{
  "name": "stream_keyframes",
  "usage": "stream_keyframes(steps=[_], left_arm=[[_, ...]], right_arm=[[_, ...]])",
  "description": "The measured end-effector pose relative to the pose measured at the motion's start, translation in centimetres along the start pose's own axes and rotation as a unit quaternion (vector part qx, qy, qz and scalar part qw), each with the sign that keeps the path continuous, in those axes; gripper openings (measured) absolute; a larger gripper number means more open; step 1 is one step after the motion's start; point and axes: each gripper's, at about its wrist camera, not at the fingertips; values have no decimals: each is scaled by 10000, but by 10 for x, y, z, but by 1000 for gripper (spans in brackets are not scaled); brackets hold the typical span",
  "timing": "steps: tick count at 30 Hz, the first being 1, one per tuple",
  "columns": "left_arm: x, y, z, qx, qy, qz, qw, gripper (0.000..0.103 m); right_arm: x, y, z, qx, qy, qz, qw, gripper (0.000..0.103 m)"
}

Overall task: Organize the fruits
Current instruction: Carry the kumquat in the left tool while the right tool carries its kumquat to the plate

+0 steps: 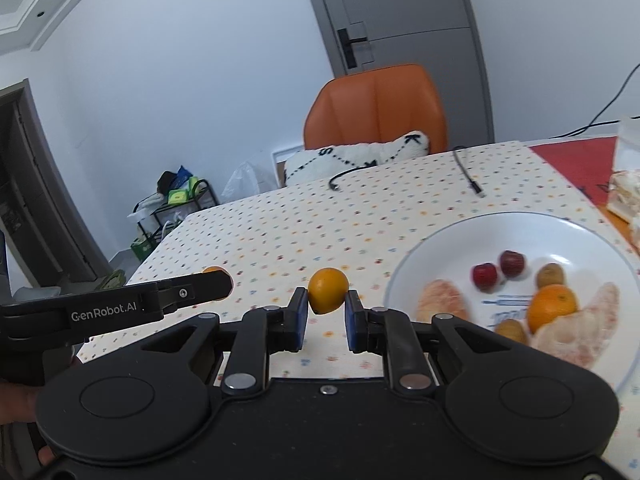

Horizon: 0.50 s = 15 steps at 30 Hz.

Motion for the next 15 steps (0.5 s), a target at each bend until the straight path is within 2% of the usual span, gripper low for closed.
stream_keyframes(steps=[15], left_arm=[[4, -44, -13, -326, -18, -199, 9993, 22]], right_arm=[[2, -42, 36, -394, -258, -195, 9987, 18]])
Point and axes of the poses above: each gripper's, at about its wrist camera, not at the fingertips, and z roughly against the way its jaws point, y to its left, x to its top, and after that the axes turned 3 degrees about -z, right-handed
